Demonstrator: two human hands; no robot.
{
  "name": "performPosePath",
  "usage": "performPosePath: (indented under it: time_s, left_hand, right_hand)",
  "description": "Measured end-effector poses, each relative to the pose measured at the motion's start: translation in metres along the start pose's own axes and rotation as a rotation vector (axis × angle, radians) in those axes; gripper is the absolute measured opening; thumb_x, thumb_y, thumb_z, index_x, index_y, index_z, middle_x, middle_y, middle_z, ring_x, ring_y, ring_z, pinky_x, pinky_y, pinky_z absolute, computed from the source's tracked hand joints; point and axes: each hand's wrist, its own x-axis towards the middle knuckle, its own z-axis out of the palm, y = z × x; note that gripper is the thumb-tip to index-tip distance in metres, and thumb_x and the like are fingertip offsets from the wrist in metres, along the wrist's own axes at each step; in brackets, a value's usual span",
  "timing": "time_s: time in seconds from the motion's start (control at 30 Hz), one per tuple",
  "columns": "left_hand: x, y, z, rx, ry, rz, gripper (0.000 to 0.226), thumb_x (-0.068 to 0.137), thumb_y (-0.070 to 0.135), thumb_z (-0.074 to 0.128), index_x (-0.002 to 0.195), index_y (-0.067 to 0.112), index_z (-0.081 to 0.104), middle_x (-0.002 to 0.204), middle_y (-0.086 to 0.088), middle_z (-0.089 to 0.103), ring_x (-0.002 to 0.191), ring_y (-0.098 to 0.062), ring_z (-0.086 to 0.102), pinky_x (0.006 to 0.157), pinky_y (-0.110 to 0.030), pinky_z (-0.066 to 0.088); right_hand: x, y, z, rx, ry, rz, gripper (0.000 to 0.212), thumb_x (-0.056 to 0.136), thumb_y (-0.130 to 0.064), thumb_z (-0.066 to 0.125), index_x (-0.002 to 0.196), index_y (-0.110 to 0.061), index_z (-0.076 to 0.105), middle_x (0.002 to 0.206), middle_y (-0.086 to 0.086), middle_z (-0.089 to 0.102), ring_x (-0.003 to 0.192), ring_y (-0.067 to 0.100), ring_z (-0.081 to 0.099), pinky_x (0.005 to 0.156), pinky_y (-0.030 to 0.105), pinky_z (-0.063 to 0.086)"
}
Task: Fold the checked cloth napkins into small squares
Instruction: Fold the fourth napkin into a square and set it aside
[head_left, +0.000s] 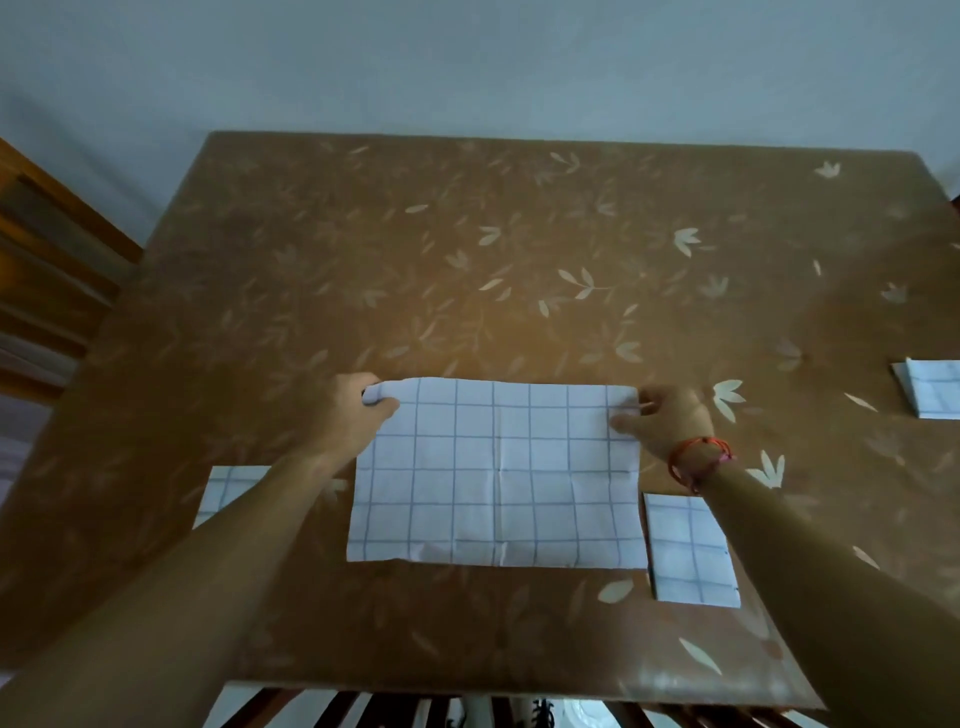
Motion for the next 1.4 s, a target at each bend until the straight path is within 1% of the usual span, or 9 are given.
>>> performPosePath:
  time_s: [0.1,0.2,0.33,0.47,0.67,0.8,0.93,1.2,1.4]
  left_hand:
    - [0.009,-0.007,0.014,0.033,0.01,-0.001,0.024,0.084,0.017,0.071,0.072,0.001,0.058,0.064,-0.015,0.053,0.06,-0.018,0.045,0.053,-0.028,0.031]
    - [0.009,-0.007,0.021,-0.002,0.045,0.015,0.018,0.084,0.018,0.073,0.099,0.01,0.067,0.087,-0.003,0.066,0.079,-0.016,0.058,0.067,-0.023,0.041]
    - [-0.001,-0.008,0.02,0.082,0.053,0.064,0.036,0.087,0.023,0.071,0.12,0.011,0.062,0.111,-0.003,0.062,0.099,-0.018,0.057,0.081,-0.026,0.041]
    - [-0.036,-0.006,0.026,0.18,0.033,0.189,0.034,0.092,0.025,0.063,0.121,0.008,0.062,0.12,-0.007,0.06,0.112,-0.025,0.055,0.089,-0.027,0.039]
    - [-0.146,-0.004,0.073,0.305,-0.173,0.489,0.039,0.093,0.03,0.057,0.129,0.014,0.057,0.138,-0.007,0.053,0.132,-0.022,0.045,0.107,-0.04,0.043]
    - [-0.183,-0.009,0.096,0.428,-0.198,0.588,0.054,0.094,0.038,0.045,0.14,0.01,0.048,0.152,-0.011,0.037,0.144,-0.024,0.03,0.115,-0.04,0.031]
    - [-0.19,-0.01,0.104,0.532,-0.183,0.567,0.057,0.095,0.035,0.04,0.142,0.002,0.044,0.153,-0.016,0.035,0.145,-0.027,0.026,0.117,-0.039,0.017]
    - [-0.195,-0.012,0.116,0.569,-0.219,0.53,0.06,0.101,0.037,0.022,0.147,0.0,0.033,0.156,-0.018,0.026,0.147,-0.028,0.019,0.118,-0.045,0.023]
    - [-0.191,-0.017,0.116,0.595,-0.232,0.494,0.06,0.098,0.034,0.027,0.145,-0.001,0.037,0.153,-0.018,0.034,0.145,-0.028,0.027,0.114,-0.043,0.018]
  right_hand:
    - [0.011,0.003,0.01,-0.011,0.014,0.041,0.022,0.073,-0.022,0.078,0.093,-0.017,0.071,0.08,0.0,0.067,0.076,0.016,0.063,0.061,0.017,0.043]
    - [0.017,0.008,0.017,-0.038,0.05,0.067,0.031,0.07,-0.022,0.079,0.1,-0.018,0.071,0.081,0.001,0.066,0.083,0.02,0.065,0.072,0.022,0.046]
    - [0.011,0.009,0.018,-0.12,0.039,0.064,0.045,0.074,-0.029,0.076,0.116,-0.021,0.063,0.101,0.005,0.069,0.099,0.025,0.064,0.085,0.031,0.053]
    - [-0.01,0.008,0.019,-0.277,0.045,-0.06,0.05,0.083,-0.034,0.066,0.128,-0.017,0.053,0.122,0.008,0.062,0.111,0.028,0.059,0.093,0.036,0.049]
    - [-0.084,0.02,0.052,-0.371,-0.032,-0.316,0.054,0.088,-0.032,0.059,0.138,-0.016,0.044,0.14,0.012,0.046,0.129,0.028,0.043,0.105,0.039,0.039]
    - [-0.135,0.038,0.084,-0.474,-0.089,-0.508,0.055,0.085,-0.029,0.056,0.137,-0.012,0.045,0.144,0.017,0.043,0.131,0.033,0.044,0.102,0.045,0.045]
    - [-0.169,0.04,0.11,-0.597,-0.145,-0.614,0.06,0.084,-0.044,0.043,0.133,-0.01,0.048,0.142,0.016,0.046,0.13,0.032,0.047,0.095,0.043,0.049]
    - [-0.183,0.032,0.13,-0.68,-0.195,-0.655,0.096,0.076,-0.073,0.031,0.138,-0.002,0.043,0.148,0.019,0.036,0.139,0.033,0.033,0.108,0.046,0.037]
    - [-0.181,0.034,0.133,-0.695,-0.198,-0.637,0.07,0.085,-0.051,0.032,0.134,-0.004,0.05,0.142,0.018,0.046,0.133,0.033,0.043,0.099,0.046,0.048]
